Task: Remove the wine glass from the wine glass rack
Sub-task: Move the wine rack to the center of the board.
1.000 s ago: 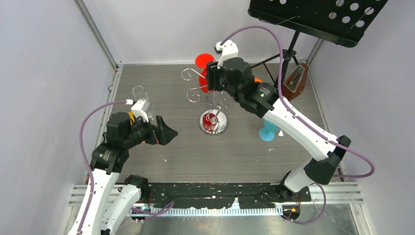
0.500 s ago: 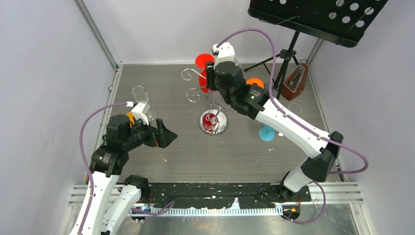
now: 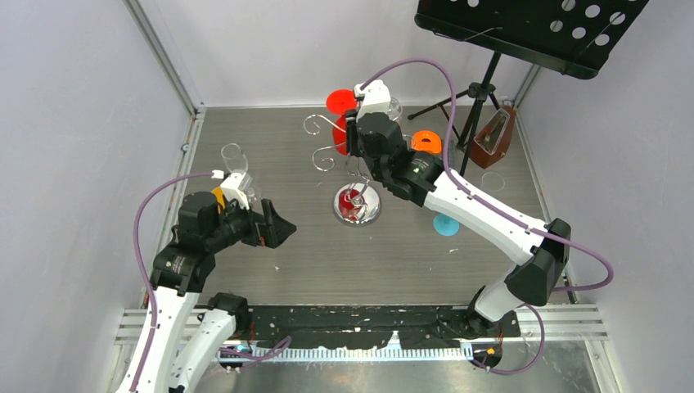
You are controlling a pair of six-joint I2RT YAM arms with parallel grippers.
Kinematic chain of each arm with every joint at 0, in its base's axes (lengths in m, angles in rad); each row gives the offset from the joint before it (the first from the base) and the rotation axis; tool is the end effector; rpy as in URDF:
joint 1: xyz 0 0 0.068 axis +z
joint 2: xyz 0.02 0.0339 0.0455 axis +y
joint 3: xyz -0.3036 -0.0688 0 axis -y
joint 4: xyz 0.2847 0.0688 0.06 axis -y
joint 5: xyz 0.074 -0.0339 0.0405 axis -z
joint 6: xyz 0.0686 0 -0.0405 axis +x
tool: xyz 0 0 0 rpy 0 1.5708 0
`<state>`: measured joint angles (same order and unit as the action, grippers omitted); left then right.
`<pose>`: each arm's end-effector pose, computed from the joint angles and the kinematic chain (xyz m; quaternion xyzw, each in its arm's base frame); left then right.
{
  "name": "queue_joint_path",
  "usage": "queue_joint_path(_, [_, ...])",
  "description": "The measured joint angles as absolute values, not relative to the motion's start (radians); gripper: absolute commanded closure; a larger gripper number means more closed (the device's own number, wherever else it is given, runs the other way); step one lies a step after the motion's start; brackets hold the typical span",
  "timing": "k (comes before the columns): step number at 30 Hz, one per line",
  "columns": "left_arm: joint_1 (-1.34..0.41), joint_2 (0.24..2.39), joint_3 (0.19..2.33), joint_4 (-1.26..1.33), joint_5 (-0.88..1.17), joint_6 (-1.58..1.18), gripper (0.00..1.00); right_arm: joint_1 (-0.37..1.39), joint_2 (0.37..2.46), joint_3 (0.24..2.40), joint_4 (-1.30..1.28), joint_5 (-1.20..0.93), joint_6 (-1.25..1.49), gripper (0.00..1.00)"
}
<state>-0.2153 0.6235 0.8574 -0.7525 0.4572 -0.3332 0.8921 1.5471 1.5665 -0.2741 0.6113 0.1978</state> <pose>0.1443 -0.0625 0.3479 0.0640 0.8475 -0.3211 0.4177 0.2957 0.3040 0.4497 -0.0836 0.7721 0.0987 0.6222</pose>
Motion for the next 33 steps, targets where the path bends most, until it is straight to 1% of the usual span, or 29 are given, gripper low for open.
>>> queue_joint_path(7, [-0.215, 0.624, 0.857, -0.752, 0.457, -0.333, 0.0, 0.902, 1.543, 1.554, -0.247, 0.627, 0.174, 0.56])
queue_joint_path(10, [-0.215, 0.624, 0.857, -0.752, 0.457, -0.333, 0.0, 0.907, 1.543, 1.553, -0.237, 0.634, 0.16, 0.58])
queue_joint_path(13, [-0.215, 0.624, 0.857, -0.753, 0.457, -0.333, 0.0, 0.91, 1.542, 1.553, -0.228, 0.642, 0.149, 0.68])
queue_joint_path(14, [-0.215, 0.624, 0.857, -0.753, 0.457, -0.333, 0.0, 0.91, 1.542, 1.552, -0.225, 0.646, 0.142, 0.74])
queue_joint_path(15, [-0.215, 0.624, 0.857, -0.754, 0.457, -0.333, 0.0, 0.91, 1.541, 1.55, -0.223, 0.65, 0.138, 0.76])
queue_joint_path(16, [-0.215, 0.624, 0.857, -0.754, 0.457, -0.333, 0.0, 0.91, 1.54, 1.546, -0.222, 0.656, 0.133, 0.81])
queue_joint_path(17, [-0.215, 0.624, 0.857, -0.754, 0.457, -0.333, 0.0, 0.91, 1.537, 1.541, -0.218, 0.66, 0.13, 0.83])
queue_joint_path(18, [-0.215, 0.624, 0.857, -0.755, 0.457, -0.333, 0.0, 0.91, 1.534, 1.538, -0.216, 0.663, 0.13, 0.88])
queue_joint_path(20, [-0.215, 0.623, 0.857, -0.759, 0.457, -0.333, 0.01, 0.91, 1.531, 1.531, -0.212, 0.673, 0.13, 0.94])
queue_joint_path(33, [-0.215, 0.619, 0.858, -0.781, 0.456, -0.333, 0.0, 0.91, 1.468, 1.457, -0.165, 0.627, 0.097, 0.94])
